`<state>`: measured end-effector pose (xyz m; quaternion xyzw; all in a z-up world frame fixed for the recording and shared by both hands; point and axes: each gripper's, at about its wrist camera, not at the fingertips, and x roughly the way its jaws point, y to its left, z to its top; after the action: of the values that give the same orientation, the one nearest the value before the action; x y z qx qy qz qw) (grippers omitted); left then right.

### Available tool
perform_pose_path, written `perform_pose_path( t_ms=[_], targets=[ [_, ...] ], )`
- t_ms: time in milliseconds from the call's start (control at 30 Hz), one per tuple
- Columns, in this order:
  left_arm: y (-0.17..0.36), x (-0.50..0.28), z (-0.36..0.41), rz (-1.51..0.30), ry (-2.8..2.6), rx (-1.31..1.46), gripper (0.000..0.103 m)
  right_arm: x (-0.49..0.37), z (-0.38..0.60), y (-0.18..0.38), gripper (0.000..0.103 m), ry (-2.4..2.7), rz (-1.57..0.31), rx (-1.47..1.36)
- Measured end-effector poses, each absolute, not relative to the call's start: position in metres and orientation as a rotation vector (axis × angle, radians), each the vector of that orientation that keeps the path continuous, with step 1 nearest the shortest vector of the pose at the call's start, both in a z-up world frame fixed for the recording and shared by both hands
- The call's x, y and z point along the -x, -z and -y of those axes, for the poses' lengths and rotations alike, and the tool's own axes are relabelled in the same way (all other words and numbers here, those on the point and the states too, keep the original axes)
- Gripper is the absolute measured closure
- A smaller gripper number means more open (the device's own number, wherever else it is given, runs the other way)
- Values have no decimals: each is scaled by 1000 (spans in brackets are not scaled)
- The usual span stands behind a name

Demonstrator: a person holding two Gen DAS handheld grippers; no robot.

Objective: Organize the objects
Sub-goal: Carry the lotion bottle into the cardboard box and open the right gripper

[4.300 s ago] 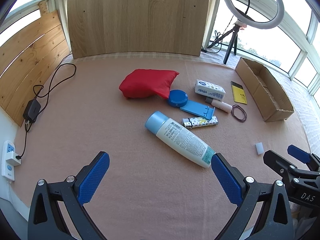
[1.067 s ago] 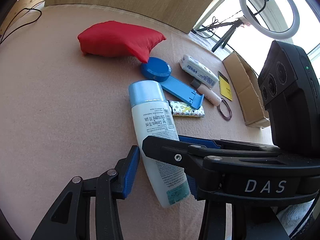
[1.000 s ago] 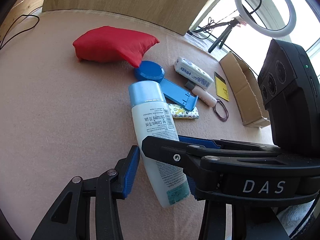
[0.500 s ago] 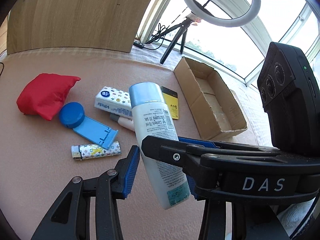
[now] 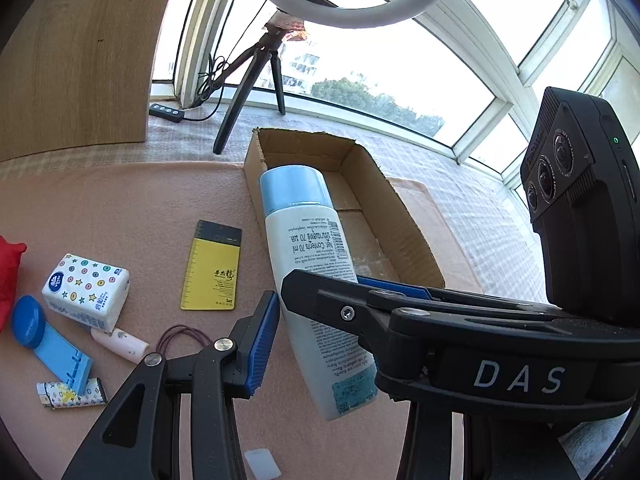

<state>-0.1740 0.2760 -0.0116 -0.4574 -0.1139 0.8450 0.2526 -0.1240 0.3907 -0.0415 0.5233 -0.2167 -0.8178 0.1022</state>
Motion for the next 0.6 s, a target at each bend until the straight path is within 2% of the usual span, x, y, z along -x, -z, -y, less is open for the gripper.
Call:
perform_pose_path(
  t_ms=[367, 433, 467, 500, 533, 600],
  targets=[
    [15, 206, -343, 248, -2281, 1223, 56, 144, -441, 47, 60, 2496, 612, -1571],
    [16, 212, -347, 238, -2277, 1247, 50, 146, -448, 46, 57, 2500, 605, -1553],
    [15, 213, -346, 232, -2285, 1256, 44, 146, -450, 46, 53, 2512, 606, -1549],
    [15, 212, -344, 228, -2296, 1252, 38, 145, -453, 44, 41, 2531, 610, -1544],
    [15, 212, -342, 224, -2305, 1249, 36, 143, -456, 44, 33, 2549, 615, -1536],
    [15, 210, -334, 228, -2311, 1257, 36, 139, -458, 43, 32, 2561, 624, -1525]
  ],
)
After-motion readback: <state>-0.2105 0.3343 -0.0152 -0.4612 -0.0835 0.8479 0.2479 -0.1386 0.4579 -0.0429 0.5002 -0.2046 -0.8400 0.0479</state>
